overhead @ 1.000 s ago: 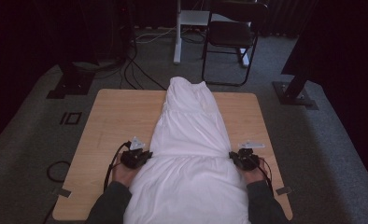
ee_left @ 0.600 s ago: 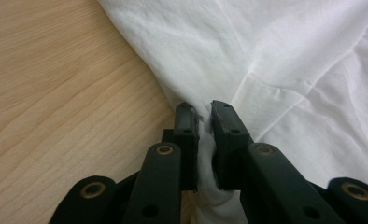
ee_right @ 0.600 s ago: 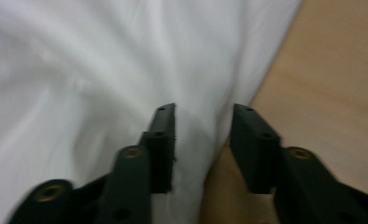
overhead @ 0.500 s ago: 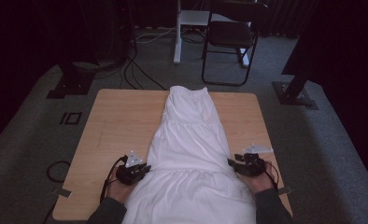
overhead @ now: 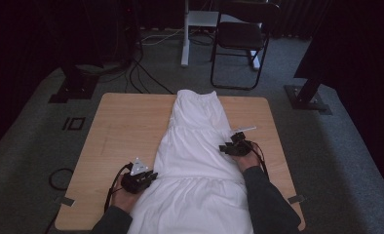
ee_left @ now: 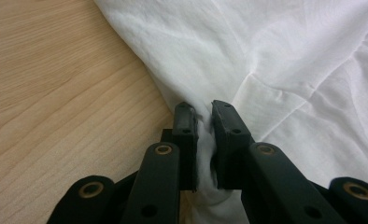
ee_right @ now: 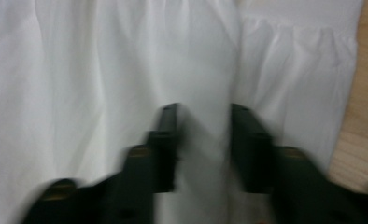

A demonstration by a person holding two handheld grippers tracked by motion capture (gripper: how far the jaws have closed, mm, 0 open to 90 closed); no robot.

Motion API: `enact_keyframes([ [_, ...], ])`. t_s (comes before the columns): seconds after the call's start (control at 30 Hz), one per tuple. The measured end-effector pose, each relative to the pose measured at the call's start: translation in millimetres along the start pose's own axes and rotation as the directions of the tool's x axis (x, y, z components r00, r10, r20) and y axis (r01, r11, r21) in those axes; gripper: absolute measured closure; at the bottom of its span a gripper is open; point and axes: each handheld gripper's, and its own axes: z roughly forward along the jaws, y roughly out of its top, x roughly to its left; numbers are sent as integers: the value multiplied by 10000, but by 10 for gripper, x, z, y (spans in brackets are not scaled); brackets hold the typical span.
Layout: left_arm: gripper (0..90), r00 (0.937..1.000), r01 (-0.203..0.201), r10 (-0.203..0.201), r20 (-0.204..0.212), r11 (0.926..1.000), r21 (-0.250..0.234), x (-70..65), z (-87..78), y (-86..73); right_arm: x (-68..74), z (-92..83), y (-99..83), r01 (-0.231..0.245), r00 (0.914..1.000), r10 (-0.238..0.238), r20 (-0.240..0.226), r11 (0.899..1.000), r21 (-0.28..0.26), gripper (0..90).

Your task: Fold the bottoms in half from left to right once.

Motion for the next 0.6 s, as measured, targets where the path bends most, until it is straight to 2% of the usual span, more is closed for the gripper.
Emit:
enact_keyframes([
  [0.03, 809, 10000, 6, -6, -19, 10000, -10, -3, 0, -1, 15, -46, 1, 133, 9992, -127, 376, 9998, -173, 877],
  [0.1, 811, 10000, 22, -22, -38, 10000, -25, -7, 1, -1, 17, -227, 16, 336, 9963, -251, 822, 9940, -1041, 892],
  [0.13, 813, 10000, 24, -24, -31, 10000, -15, -6, 1, -1, 15, -335, 24, 524, 9925, -348, 1175, 9874, -1495, 894],
  [0.17, 815, 10000, 24, -24, -29, 10000, -12, -9, 1, 0, 18, -432, 28, 769, 9831, -458, 1772, 9819, -1732, 895],
  [0.2, 817, 10000, -5, 5, -35, 10000, 18, -13, -1, 1, 13, -510, 19, 992, 9696, -530, 2390, 9776, -1855, 895],
  [0.23, 818, 10000, -33, 33, -21, 10000, 36, -18, -2, 2, -10, -557, -2, 989, 9621, -439, 2693, 9760, -1939, 895],
  [0.3, 820, 9999, -105, 105, 30, 9999, 57, -36, 0, 5, -94, -538, -72, 674, 9642, -213, 2644, 9837, -1665, 894],
  [0.4, 821, 9997, -246, 246, -21, 9996, 112, -64, -5, 6, -188, -356, -212, 256, 9696, 18, 2447, 9937, -1090, 892],
  [0.53, 827, 9995, -312, 311, 76, 9993, 189, -92, -37, -15, -223, -189, -319, -52, 9777, 221, 2089, 9967, -813, 890],
  [0.6, 821, 9997, -69, 65, 222, 9998, 169, -96, -61, -39, -202, -172, -336, 42, 9782, 127, 2072, 9967, -810, 889],
])
